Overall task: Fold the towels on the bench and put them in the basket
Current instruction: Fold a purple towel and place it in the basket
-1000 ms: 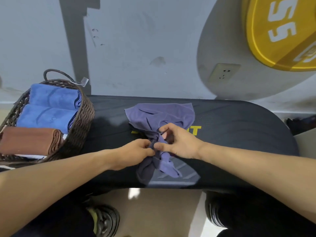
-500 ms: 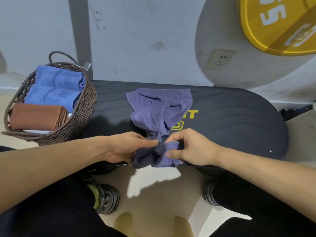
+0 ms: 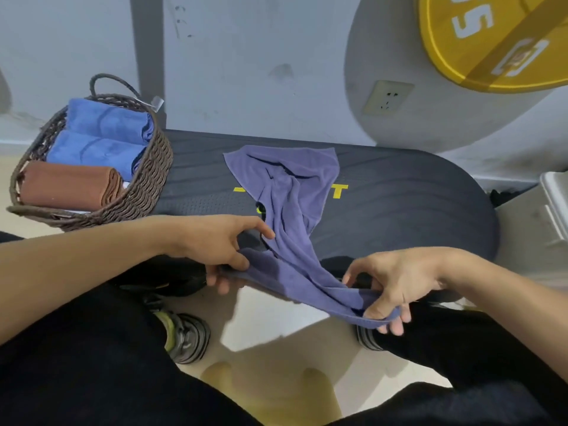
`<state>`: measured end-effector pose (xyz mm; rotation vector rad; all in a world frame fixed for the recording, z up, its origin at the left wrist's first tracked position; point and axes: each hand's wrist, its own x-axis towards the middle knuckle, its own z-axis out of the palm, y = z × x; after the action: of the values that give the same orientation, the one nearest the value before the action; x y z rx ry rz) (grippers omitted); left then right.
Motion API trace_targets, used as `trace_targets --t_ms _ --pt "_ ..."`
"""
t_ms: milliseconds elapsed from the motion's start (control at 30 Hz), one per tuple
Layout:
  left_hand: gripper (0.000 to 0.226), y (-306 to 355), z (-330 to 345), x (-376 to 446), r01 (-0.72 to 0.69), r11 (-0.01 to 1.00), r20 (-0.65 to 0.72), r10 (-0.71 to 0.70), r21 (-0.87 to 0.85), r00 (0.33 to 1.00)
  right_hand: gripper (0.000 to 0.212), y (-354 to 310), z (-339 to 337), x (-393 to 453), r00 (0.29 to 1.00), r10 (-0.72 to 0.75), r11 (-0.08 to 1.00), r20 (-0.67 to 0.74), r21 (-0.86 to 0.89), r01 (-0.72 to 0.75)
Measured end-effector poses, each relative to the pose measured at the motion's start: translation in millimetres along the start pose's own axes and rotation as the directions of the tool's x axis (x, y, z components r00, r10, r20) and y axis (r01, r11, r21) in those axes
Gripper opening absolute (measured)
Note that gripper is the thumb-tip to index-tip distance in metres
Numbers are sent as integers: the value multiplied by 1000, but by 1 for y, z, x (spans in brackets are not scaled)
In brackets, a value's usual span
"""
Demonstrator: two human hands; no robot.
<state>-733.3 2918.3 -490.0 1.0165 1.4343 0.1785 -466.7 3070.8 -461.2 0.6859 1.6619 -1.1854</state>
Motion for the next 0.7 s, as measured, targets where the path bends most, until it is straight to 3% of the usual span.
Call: trace_targets --t_ms 67,133,200,267,300,333,367,433,500,567,633,700 --pt "35 3 -4 -5 -36 999 99 33 26 995 67 6 -2 -5 996 -11 999 -88 50 15" --pt "21 4 -3 -10 -14 999 196 6 39 981 42 8 -4 -7 962 -120 992 -246 4 125" --pt "17 3 4 -10 31 991 245 -61 127 968 16 4 -4 -8 870 -261 965 -418 -110 237" --pt "31 2 10 -7 3 920 113 -51 392 992 11 -3 -1 -7 779 -346 934 -524 -113 339" --pt "42 2 13 -5 -27 846 -34 53 533 998 9 -8 2 -7 745 -374 914 -552 -82 399" --pt "55 4 17 -3 -77 792 -165 220 605 961 7 -14 6 -7 712 -407 888 -572 -64 455" --pt "68 9 23 -3 -157 793 -250 363 588 897 7 -19 10 -6 678 -438 863 -590 -66 500" --pt "76 23 33 -3 -398 836 -320 521 377 791 11 -31 18 -5 594 -479 824 -647 -100 557" --pt "65 37 37 -4 -530 822 -344 569 207 747 20 -42 26 -2 508 -466 791 -724 -84 606" --pt "52 47 33 -9 -542 816 -374 575 201 728 22 -49 33 3 459 -421 725 -782 15 689" --pt "41 53 24 -14 -522 818 -450 572 243 686 23 -54 37 10 474 -353 663 -807 142 735" --pt "39 60 14 -20 -537 812 -505 570 228 648 38 -56 41 16 557 -334 608 -760 278 744"
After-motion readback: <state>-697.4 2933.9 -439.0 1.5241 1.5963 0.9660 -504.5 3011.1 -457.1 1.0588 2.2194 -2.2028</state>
